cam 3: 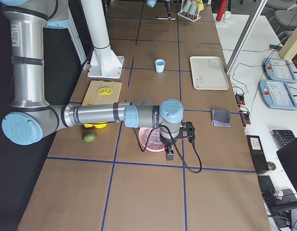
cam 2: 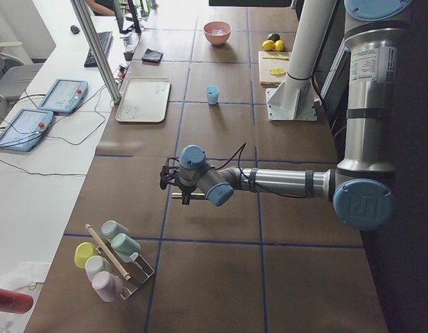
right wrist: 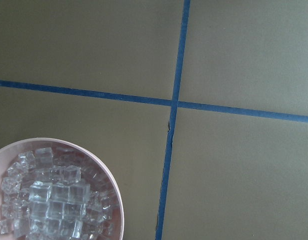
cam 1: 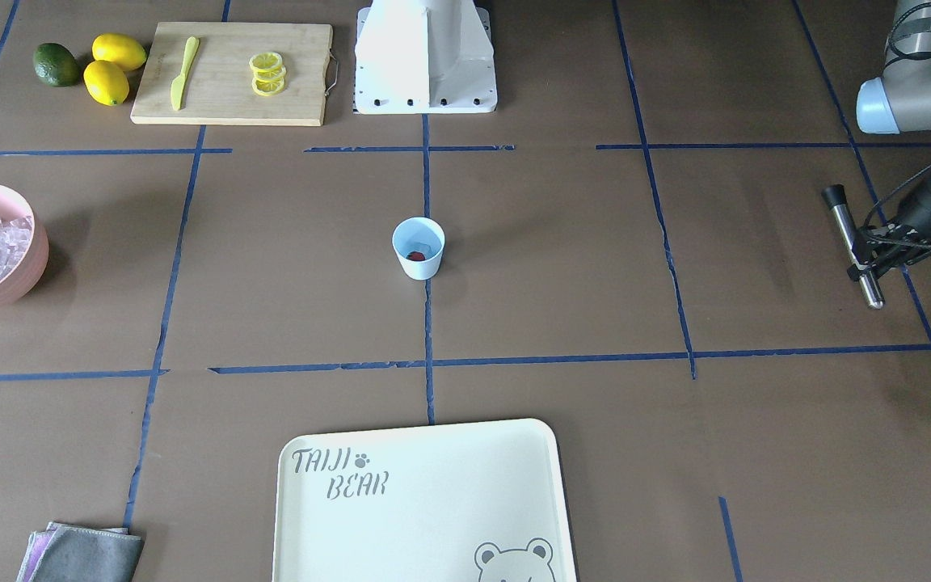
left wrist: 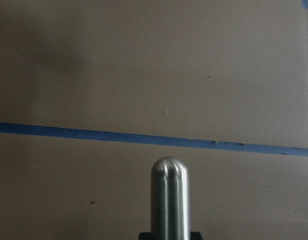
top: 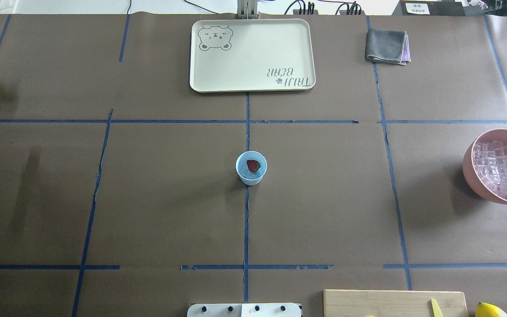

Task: Mash ice and strawberries in cup
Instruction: 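Lower the muddler onto the table and release it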

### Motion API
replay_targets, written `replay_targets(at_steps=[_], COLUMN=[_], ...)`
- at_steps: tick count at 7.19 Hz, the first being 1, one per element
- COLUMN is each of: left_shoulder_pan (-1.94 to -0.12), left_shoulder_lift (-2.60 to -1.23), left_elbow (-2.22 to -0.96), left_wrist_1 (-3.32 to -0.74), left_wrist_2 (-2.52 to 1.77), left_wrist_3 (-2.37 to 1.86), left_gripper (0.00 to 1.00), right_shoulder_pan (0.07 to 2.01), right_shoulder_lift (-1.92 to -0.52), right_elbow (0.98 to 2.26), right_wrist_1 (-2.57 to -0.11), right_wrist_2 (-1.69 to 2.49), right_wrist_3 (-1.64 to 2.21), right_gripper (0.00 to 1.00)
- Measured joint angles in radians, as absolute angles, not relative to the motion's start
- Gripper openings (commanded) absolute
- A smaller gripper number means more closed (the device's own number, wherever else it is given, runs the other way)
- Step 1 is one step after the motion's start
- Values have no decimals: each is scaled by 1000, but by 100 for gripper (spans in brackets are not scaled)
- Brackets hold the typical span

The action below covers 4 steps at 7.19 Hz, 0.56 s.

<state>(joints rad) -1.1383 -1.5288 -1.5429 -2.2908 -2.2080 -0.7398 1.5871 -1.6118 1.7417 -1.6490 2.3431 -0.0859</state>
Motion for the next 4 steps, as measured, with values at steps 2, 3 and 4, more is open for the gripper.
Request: replay_targets(at_steps=[2, 3, 4], left_shoulder_pan=[-1138, -1136, -1135], left_shoulder_lift=[-1516, -1514, -1511], left_elbow=[-1508, -1497, -1490], left_wrist_1=[-2279, -2278, -2278], left_wrist_2=[-2185, -2180, -2177], left_wrist_3=[-708, -705, -703], left_gripper=[0, 0, 0], right_shoulder_pan=[1586, 1586, 1586], right_shoulder_lift=[-1611, -1610, -1609], right_elbow=[1742, 1742, 1742], right_wrist_1=[-1649, -1649, -1649], right_wrist_2=[2339, 2338, 2337], right_wrist_3=[-86, -86, -86], right_gripper=[99, 99, 99])
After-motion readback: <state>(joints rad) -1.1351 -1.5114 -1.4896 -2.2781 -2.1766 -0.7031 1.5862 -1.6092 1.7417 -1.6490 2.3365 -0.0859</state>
